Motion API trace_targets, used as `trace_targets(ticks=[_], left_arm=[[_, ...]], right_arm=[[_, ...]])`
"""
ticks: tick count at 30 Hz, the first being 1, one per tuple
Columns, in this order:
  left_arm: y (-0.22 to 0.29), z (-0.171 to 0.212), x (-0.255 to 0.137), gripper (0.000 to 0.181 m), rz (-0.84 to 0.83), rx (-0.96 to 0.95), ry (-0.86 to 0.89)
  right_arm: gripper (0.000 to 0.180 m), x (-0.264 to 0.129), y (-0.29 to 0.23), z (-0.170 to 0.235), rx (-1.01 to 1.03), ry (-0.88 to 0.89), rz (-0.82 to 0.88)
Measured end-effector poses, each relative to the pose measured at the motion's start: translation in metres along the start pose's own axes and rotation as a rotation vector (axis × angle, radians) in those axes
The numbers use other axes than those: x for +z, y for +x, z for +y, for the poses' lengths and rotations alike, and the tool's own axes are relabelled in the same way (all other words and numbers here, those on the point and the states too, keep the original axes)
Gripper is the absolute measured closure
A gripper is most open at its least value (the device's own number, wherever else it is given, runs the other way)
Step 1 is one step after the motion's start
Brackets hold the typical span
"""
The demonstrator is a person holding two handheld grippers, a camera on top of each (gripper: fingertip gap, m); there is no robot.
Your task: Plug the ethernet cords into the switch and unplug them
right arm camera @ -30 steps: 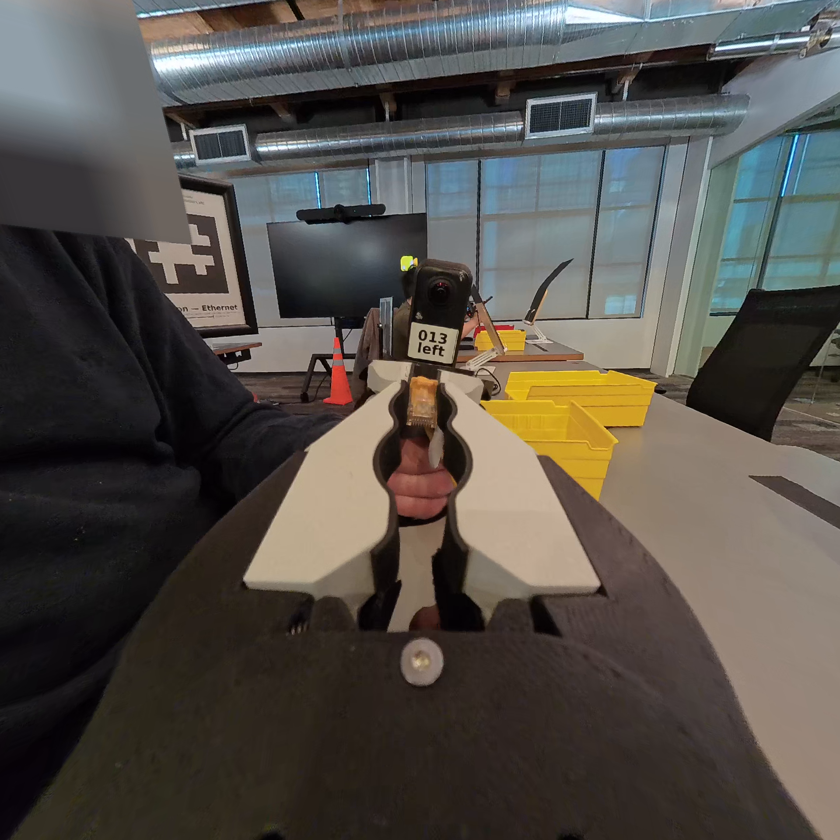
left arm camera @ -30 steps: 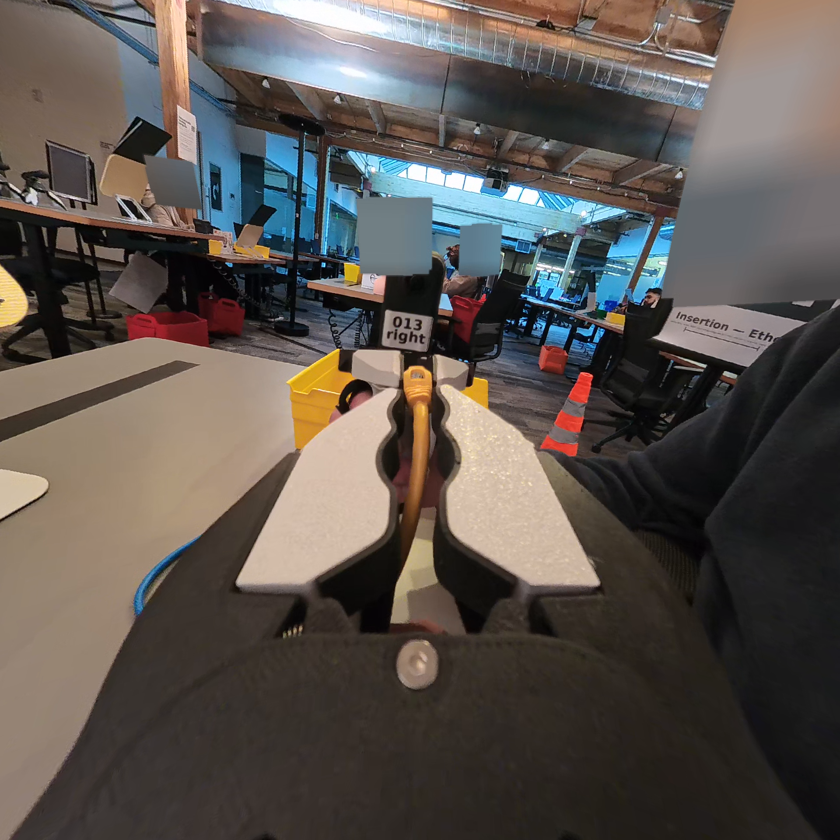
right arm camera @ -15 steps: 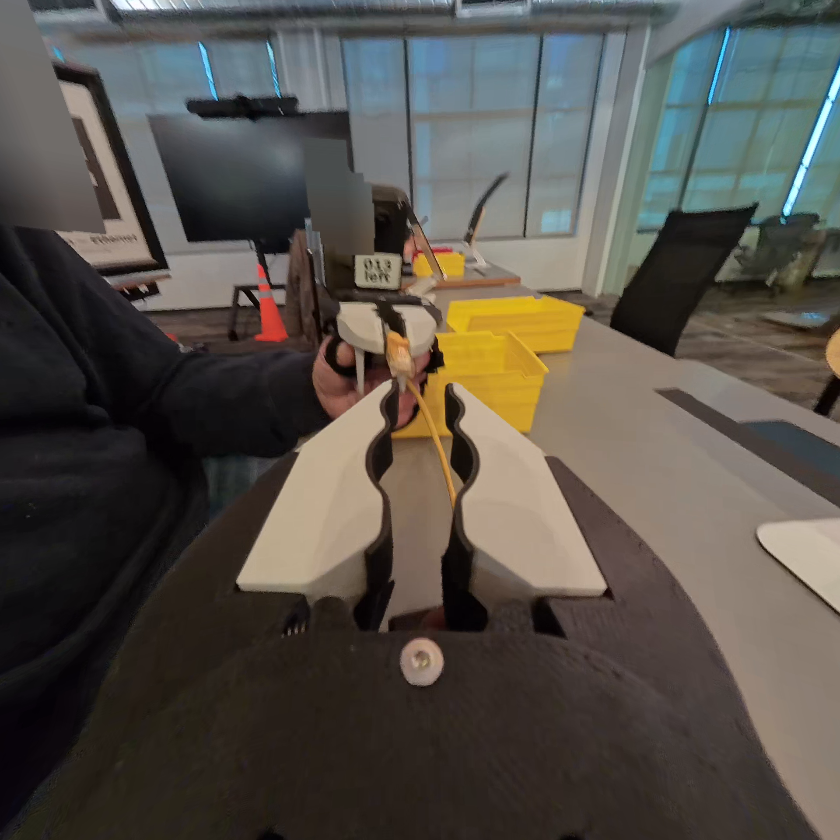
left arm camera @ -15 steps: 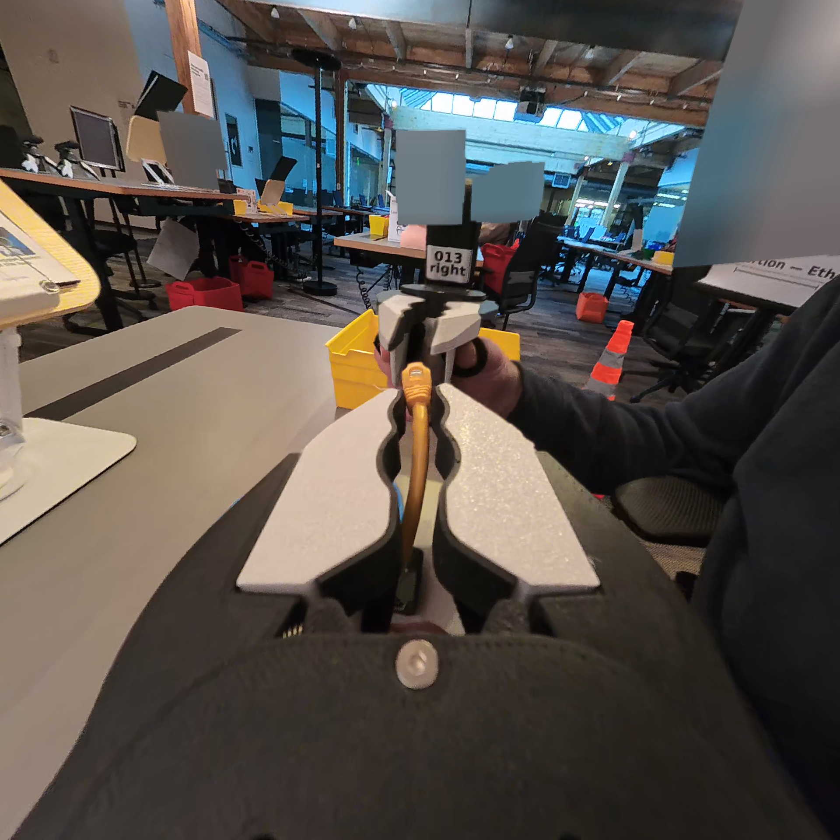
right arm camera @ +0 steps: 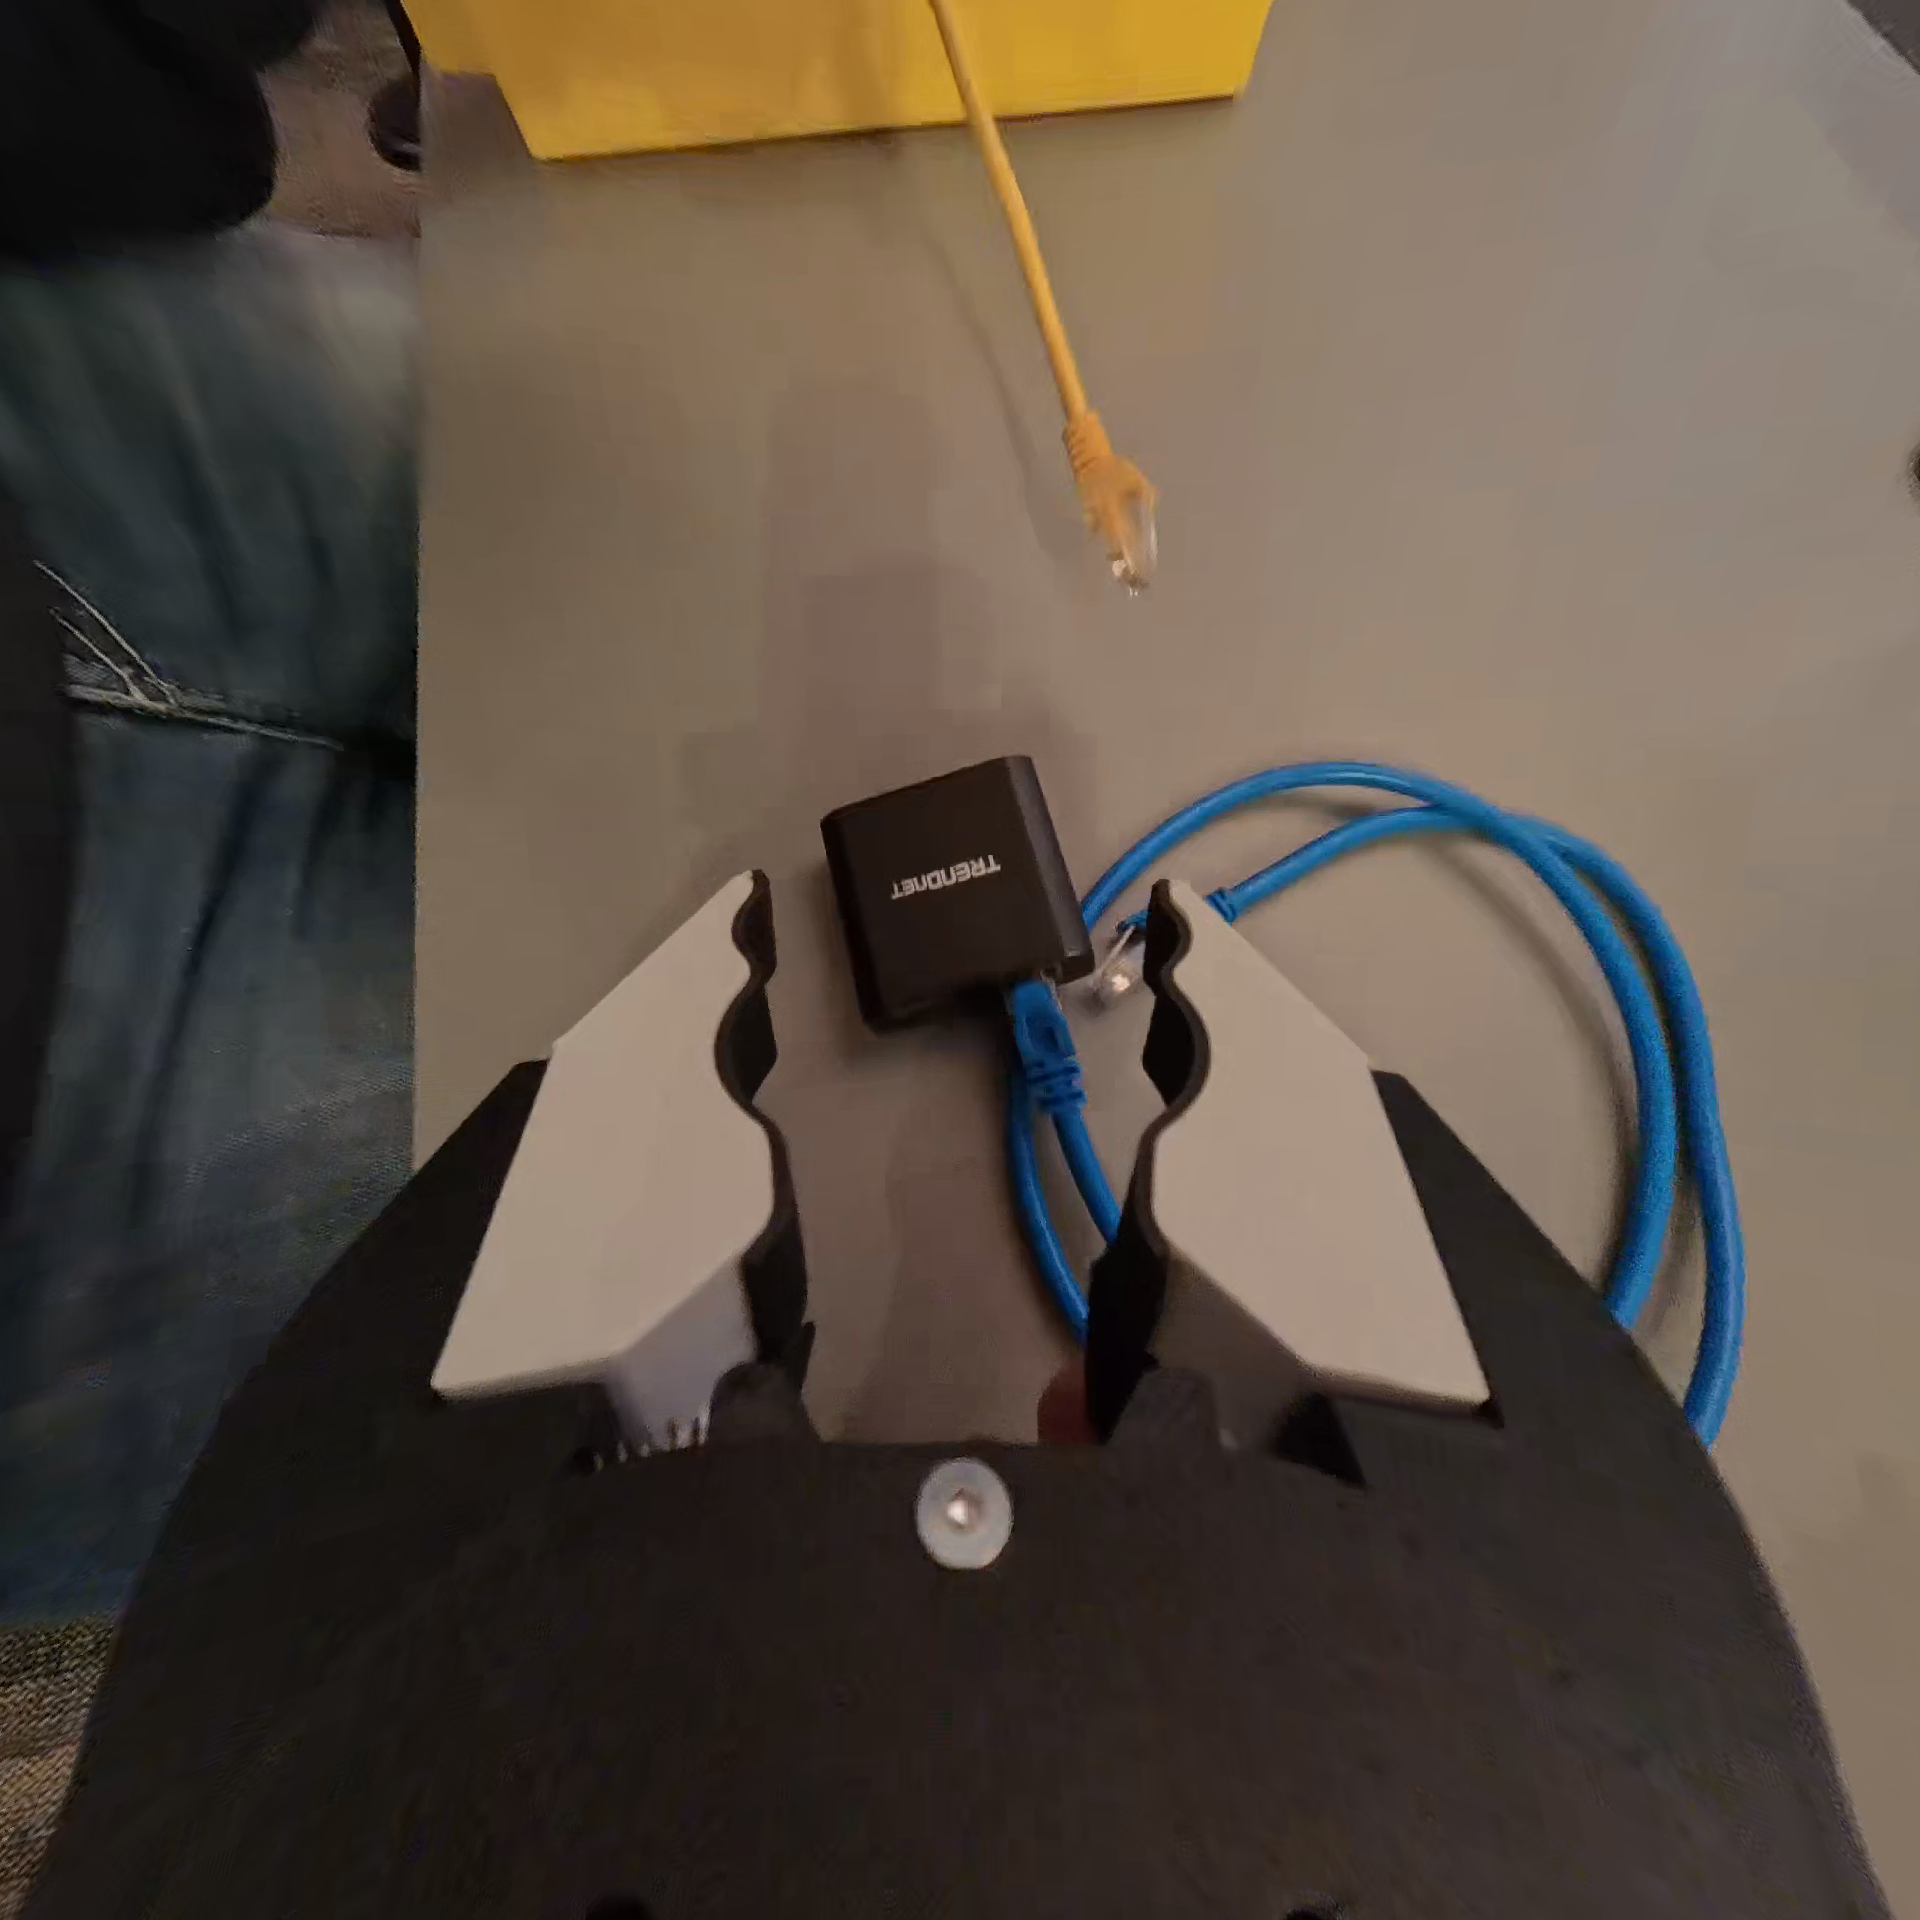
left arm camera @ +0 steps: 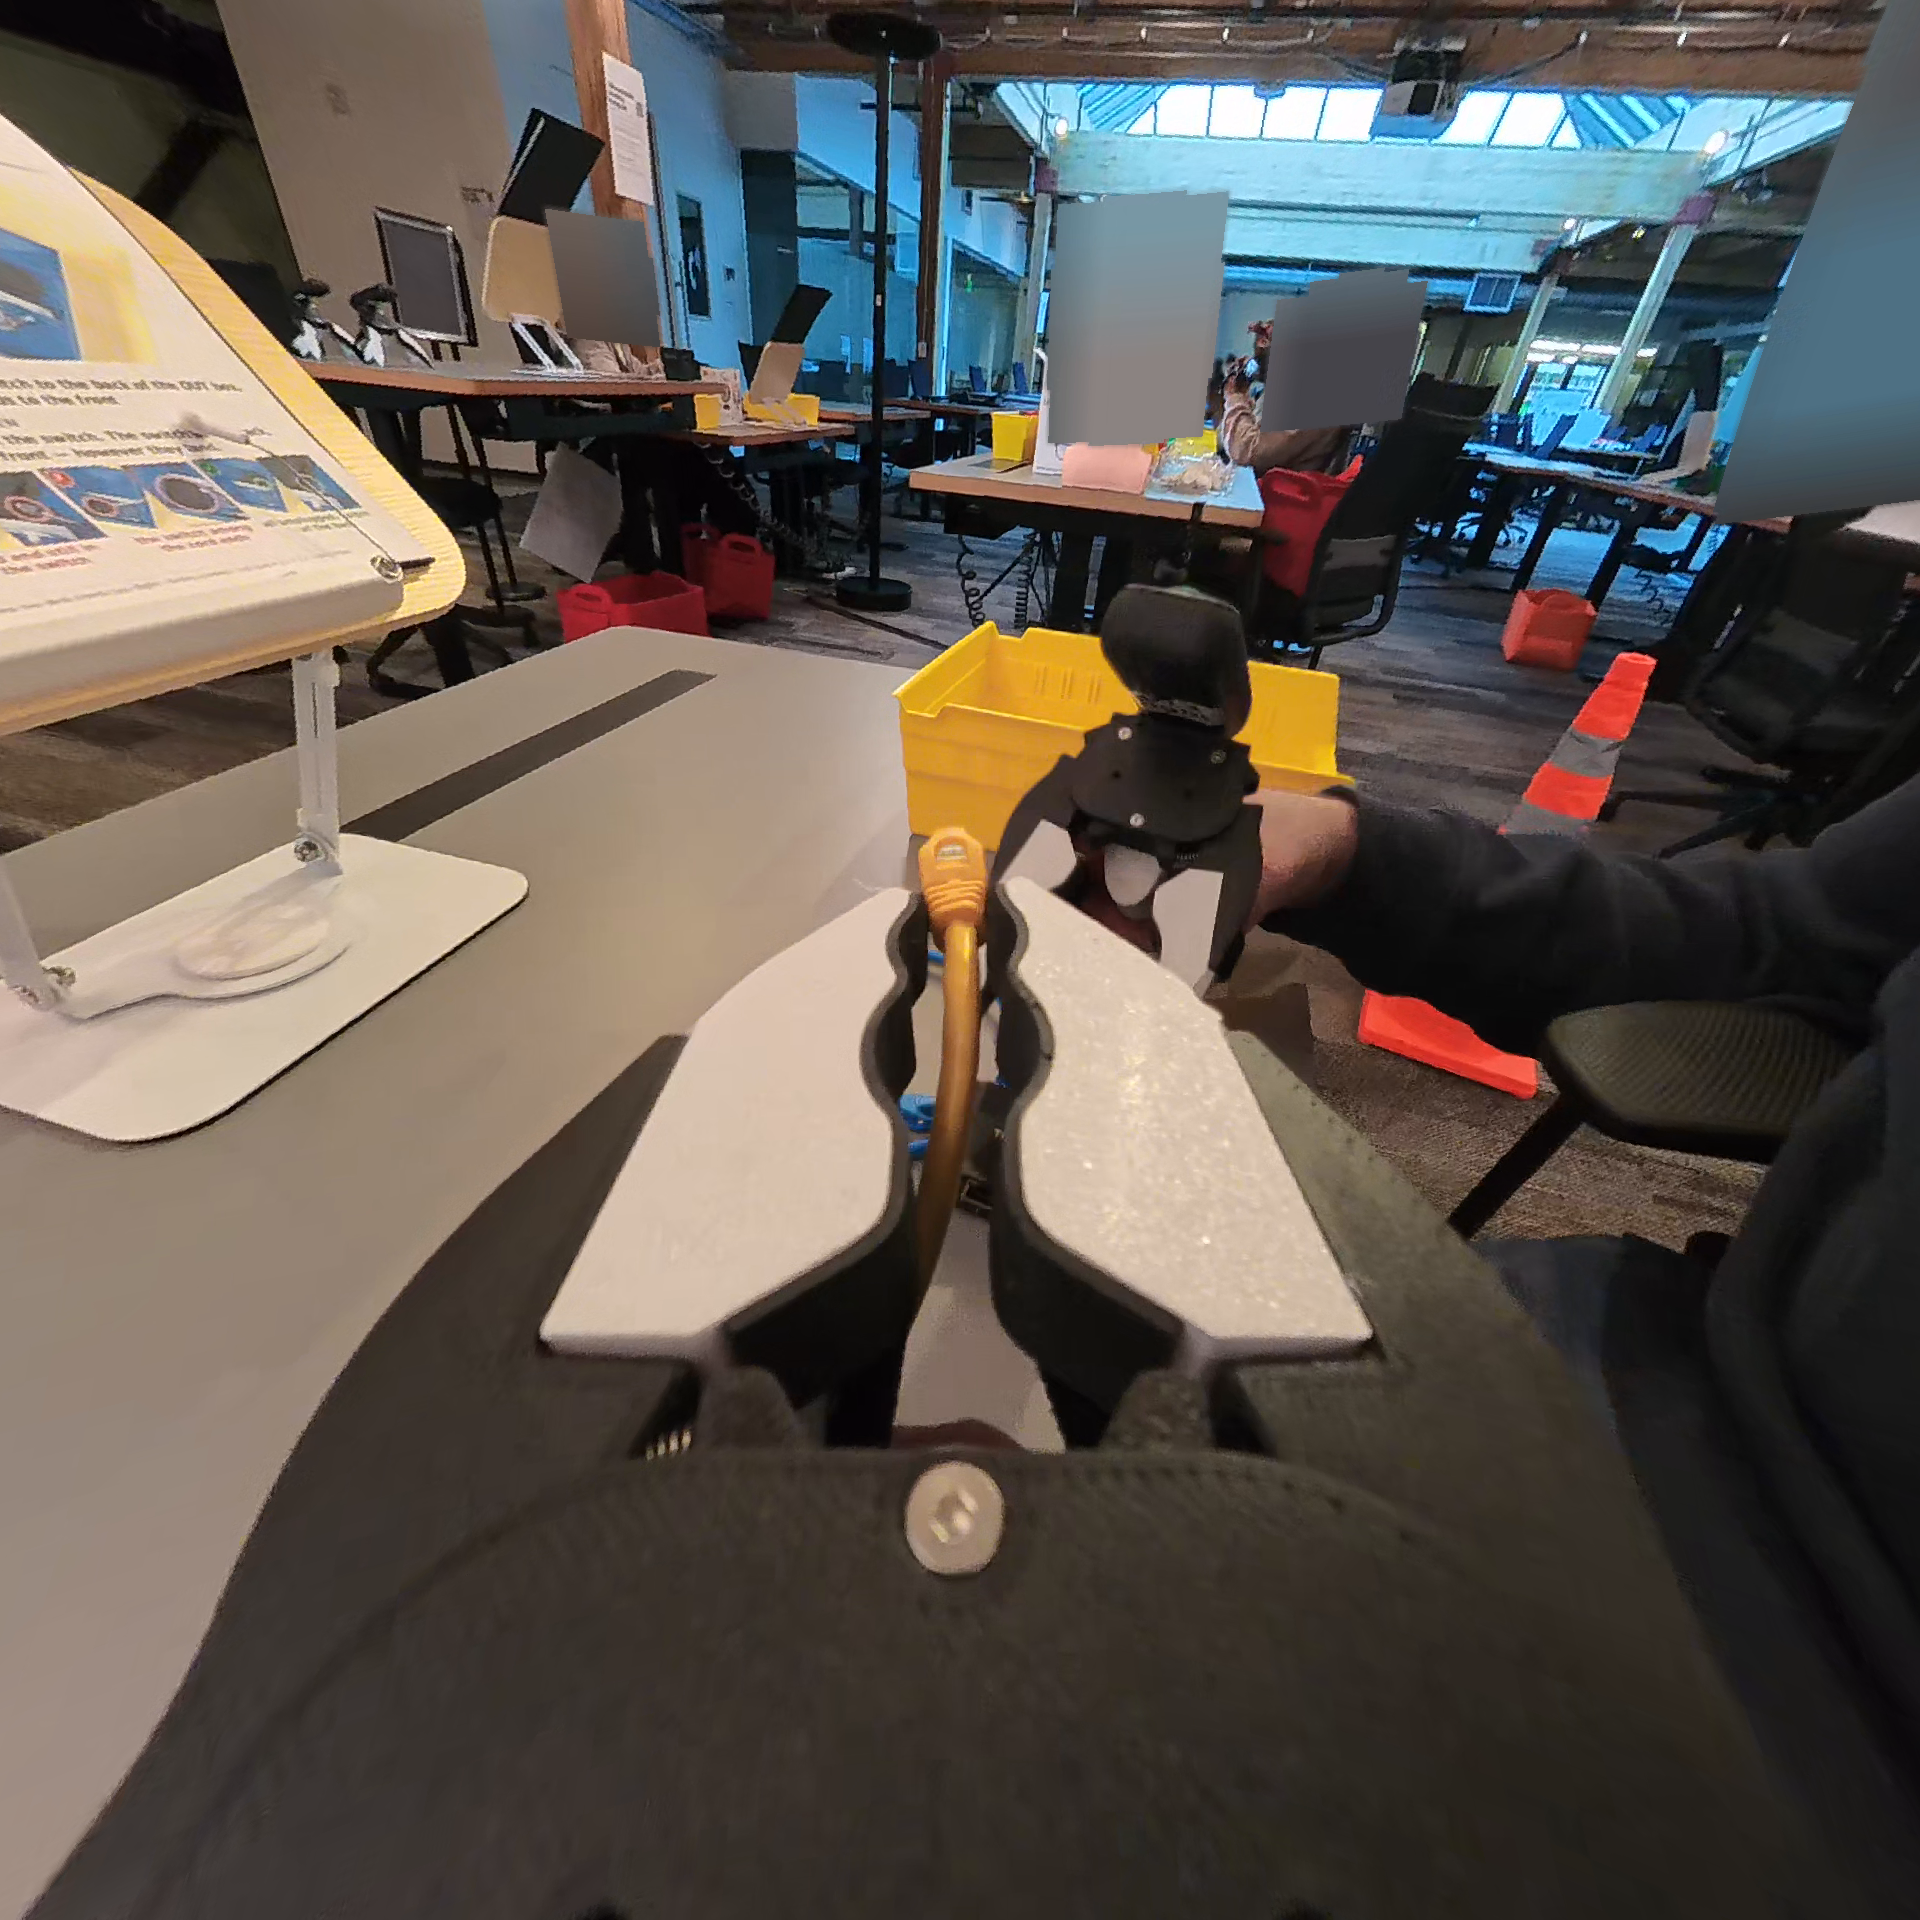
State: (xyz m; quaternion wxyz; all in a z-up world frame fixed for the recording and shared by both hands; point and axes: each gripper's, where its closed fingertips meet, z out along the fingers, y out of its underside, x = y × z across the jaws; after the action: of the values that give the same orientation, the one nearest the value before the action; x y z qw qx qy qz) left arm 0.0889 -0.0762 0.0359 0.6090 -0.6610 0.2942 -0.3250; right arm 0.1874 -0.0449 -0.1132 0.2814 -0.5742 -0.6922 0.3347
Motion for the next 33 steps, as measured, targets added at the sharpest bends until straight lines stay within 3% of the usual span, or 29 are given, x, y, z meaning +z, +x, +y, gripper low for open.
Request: trace_targets(ticks=[6, 14, 19, 33], left_arm=[[-0.001, 0.007, -0.002, 0.170, 0.012, -0.013, 0.003], [0.000, 0.009, -0.001, 0.170, 0.030, -0.018, 0.010], [0.001, 0.009, -0.002, 0.170, 0.032, -0.015, 0.013], [0.004, 0.011, 0.003, 0.170, 0.023, 0.005, -0.018]], right_arm=[[0.108, 0.016, -0.001, 0.032, -0.043, -0.106, 0.012], [0.121, 0.030, 0.010, 0.024, -0.150, -0.054, 0.025], [0.122, 0.031, 0.008, 0.018, -0.096, -0.003, -0.029], [0.122, -0.028, 0.000, -0.062, 0.041, 0.403, -0.268]])
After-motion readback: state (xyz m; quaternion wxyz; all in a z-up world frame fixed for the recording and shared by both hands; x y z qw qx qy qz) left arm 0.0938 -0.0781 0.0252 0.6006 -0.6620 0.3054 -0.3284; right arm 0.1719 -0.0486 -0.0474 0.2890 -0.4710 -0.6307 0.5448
